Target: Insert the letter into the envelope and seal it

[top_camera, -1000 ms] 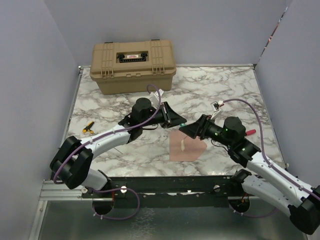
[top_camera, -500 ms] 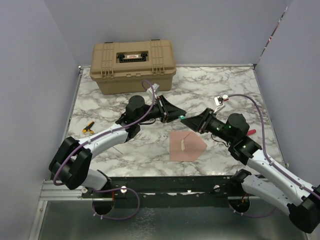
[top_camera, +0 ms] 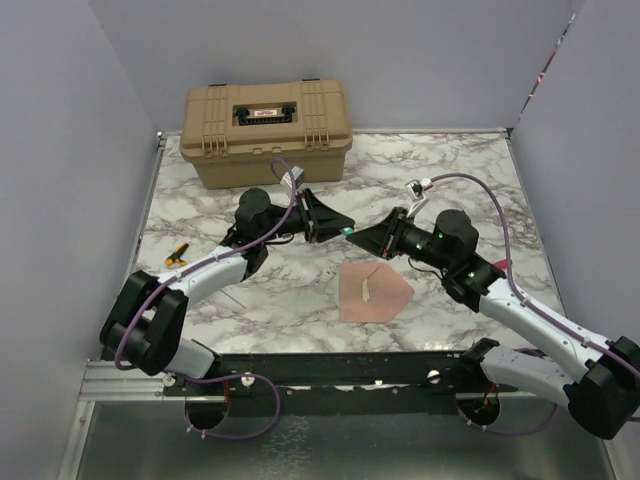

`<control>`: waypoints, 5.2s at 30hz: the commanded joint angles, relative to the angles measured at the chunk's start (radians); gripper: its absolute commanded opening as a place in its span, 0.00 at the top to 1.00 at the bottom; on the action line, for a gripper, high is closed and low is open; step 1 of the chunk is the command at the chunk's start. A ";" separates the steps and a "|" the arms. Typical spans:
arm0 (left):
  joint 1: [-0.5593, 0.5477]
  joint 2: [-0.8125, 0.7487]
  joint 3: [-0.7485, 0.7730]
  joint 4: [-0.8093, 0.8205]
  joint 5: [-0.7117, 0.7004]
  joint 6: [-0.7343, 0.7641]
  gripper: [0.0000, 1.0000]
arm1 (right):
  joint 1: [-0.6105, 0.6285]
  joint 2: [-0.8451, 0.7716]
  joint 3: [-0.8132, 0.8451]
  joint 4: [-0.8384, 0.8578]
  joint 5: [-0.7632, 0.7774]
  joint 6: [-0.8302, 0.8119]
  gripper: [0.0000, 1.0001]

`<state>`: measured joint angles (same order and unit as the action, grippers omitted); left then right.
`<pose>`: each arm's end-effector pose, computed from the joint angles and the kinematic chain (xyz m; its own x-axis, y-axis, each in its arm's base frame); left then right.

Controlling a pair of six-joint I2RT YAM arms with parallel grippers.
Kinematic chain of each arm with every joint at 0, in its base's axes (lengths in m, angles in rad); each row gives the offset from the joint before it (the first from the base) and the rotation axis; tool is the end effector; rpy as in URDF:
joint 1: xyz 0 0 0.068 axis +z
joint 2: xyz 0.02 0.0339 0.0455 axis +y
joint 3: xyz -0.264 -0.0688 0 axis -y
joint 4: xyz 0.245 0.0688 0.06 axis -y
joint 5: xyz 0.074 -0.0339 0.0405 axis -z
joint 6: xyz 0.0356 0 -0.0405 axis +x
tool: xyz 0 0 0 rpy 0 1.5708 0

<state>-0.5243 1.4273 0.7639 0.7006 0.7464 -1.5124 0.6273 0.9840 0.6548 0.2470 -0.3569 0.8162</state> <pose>0.2582 -0.1773 0.2749 -0.9514 -0.2964 -0.0835 0.0879 -0.0013 -0.9961 0.1806 0.1463 0.3021 -0.6516 0.3708 -0.6618 -0.5214 0.4148 0.7457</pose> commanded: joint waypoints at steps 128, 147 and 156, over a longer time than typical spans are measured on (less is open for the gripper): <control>-0.069 -0.044 0.048 -0.291 -0.108 0.546 0.97 | -0.031 0.229 0.107 -0.190 -0.301 -0.452 0.86; -0.091 -0.095 -0.074 0.068 -0.322 0.489 0.52 | -0.032 0.143 0.033 0.171 -0.136 -0.063 0.99; -0.109 -0.088 -0.095 0.104 -0.294 0.467 0.62 | -0.033 0.164 0.033 0.227 -0.118 -0.043 0.99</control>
<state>-0.6247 1.3449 0.6800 0.7547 0.4385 -1.0321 0.5900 1.1393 0.6621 0.3935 -0.4976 0.7483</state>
